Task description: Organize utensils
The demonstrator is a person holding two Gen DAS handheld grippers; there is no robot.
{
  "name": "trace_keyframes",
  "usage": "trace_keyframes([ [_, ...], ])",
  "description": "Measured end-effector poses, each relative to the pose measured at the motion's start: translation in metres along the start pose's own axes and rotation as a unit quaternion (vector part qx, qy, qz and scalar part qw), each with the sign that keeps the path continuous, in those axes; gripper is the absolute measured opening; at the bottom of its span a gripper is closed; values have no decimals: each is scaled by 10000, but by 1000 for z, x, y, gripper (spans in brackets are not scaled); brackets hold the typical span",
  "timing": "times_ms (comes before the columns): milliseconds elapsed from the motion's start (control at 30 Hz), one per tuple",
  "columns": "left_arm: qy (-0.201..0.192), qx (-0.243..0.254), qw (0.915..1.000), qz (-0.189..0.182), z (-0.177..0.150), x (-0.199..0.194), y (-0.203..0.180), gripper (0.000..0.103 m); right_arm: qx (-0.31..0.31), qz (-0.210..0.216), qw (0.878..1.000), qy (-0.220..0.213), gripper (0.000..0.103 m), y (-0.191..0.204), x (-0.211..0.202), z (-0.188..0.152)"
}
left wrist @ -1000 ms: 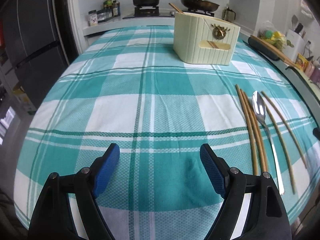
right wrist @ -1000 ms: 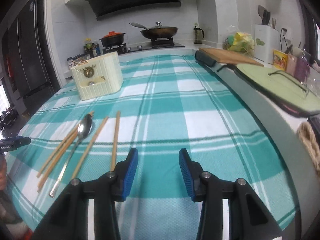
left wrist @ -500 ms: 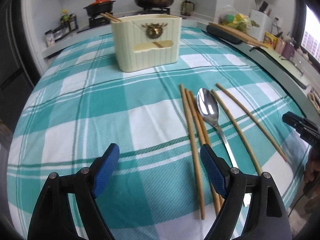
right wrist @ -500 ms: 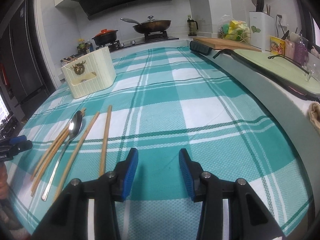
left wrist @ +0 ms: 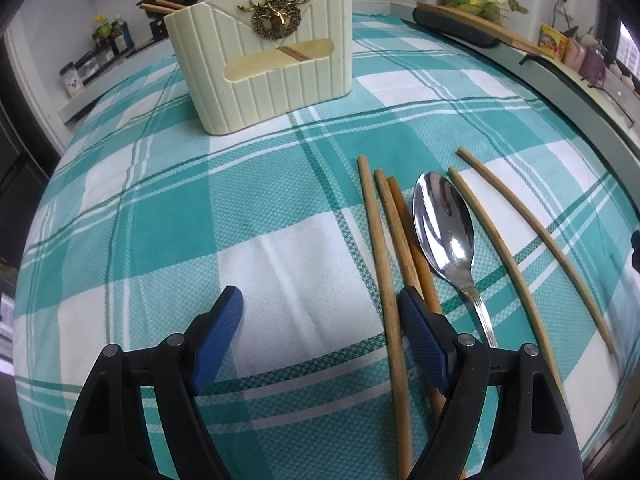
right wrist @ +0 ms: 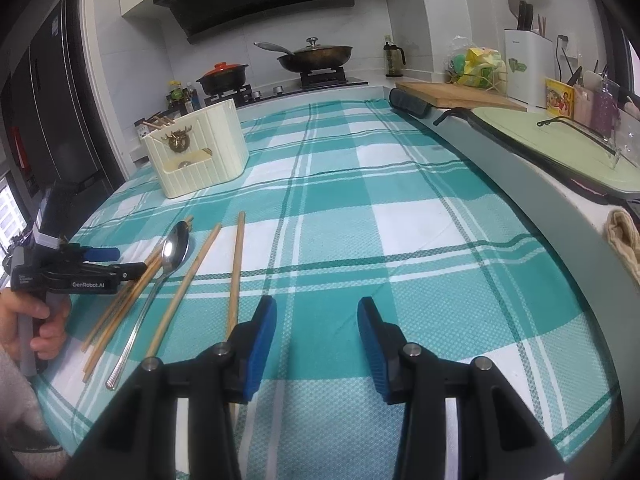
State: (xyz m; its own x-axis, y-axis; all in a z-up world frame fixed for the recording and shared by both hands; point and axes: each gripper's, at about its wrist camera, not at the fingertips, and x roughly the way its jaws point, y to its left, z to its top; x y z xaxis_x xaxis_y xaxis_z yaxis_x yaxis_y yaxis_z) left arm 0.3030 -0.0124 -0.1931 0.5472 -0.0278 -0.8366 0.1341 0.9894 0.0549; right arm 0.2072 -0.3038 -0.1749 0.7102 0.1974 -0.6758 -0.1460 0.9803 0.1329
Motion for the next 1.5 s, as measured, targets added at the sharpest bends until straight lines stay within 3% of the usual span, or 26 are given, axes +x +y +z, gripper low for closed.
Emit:
trace_keyframes([
  [100,29,23,10000,-48,4,2,-5,70,-109,36,9999,17,43,6,0,0],
  [167,61,57,9998,-185,8,3,-10,45,-195,58,9998,91,43,12,3,1],
  [200,52,110,9998,-181,8,2,-13,38,-241,78,9996,149,43,16,5,2],
  [267,-15,223,9997,15,7,0,-20,13,-354,182,9989,253,43,25,8,4],
  [300,-38,210,9997,90,7,-1,-20,9,-447,222,9982,322,43,30,11,5],
  [400,-37,-202,9998,57,2,-6,-7,5,-884,240,9937,640,43,49,24,5],
  [633,9,-1204,9918,441,-34,-25,50,5,-1315,205,9862,989,42,69,52,-5],
  [667,10,-1318,9901,488,-40,-29,58,5,-1316,176,9869,919,41,70,52,-5],
  [733,20,-1506,9870,552,-53,-35,74,6,-1307,57,9873,901,27,70,52,-5],
  [800,19,-1610,9852,590,-63,-40,86,6,-1218,-181,9883,894,23,66,52,-3],
  [833,-6,-1637,9849,572,-67,-43,91,10,-1147,-301,9889,897,23,62,53,-1],
  [900,-35,-1650,9851,485,-74,-47,99,38,-980,-514,9899,880,23,53,50,-1],
  [933,-91,-1650,9851,478,-76,-50,102,62,-913,-548,9904,877,25,49,49,-1],
  [967,-181,-1633,9852,487,-78,-53,103,73,-844,-524,9914,855,28,45,47,-2],
  [1133,-185,-1389,9895,345,-81,-49,103,75,-862,-408,9919,834,50,40,46,-4],
  [1500,-93,-1338,9896,525,-89,-39,100,99,-954,-202,9925,736,55,38,49,-7],
])
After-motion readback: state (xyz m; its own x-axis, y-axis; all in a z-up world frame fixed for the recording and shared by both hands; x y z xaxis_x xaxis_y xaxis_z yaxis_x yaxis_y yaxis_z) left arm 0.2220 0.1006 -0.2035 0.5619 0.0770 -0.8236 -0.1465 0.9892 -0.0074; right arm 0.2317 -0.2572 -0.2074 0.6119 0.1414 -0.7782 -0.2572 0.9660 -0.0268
